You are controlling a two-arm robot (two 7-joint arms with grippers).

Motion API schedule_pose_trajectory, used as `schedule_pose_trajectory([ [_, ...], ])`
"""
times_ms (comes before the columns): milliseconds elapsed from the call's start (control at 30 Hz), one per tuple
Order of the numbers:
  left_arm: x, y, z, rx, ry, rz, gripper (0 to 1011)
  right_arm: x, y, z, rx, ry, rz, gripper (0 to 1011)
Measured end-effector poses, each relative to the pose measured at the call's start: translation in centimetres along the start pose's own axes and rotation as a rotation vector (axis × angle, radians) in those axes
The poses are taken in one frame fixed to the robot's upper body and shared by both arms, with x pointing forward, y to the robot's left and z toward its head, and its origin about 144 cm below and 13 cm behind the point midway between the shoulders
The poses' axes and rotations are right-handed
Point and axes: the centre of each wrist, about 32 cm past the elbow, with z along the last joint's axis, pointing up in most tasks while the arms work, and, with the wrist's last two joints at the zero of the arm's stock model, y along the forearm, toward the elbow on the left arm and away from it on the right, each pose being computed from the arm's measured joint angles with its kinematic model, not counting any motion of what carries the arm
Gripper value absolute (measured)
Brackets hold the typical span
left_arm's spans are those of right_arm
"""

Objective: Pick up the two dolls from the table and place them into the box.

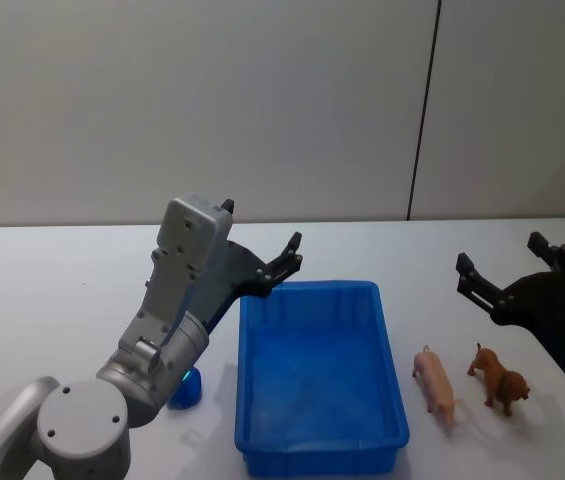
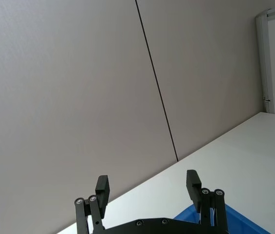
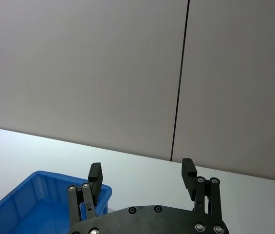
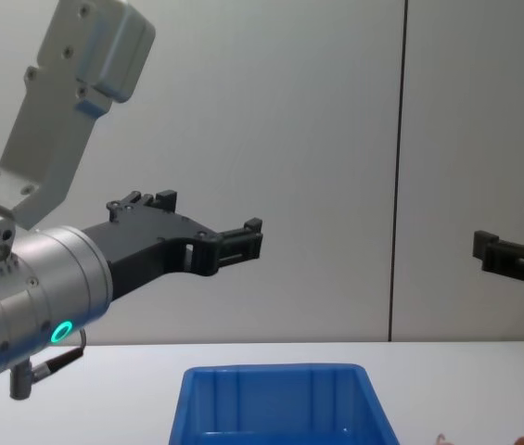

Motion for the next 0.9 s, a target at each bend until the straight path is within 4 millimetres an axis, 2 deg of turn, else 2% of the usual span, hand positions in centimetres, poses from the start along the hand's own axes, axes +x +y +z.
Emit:
schedule_pose_trajectory([
  [900,0.00,0.00,0.00,0.000,0.000,0.000,1001,0.10,0.02,-0.01,-0.001,-0.001,0.000,1001],
])
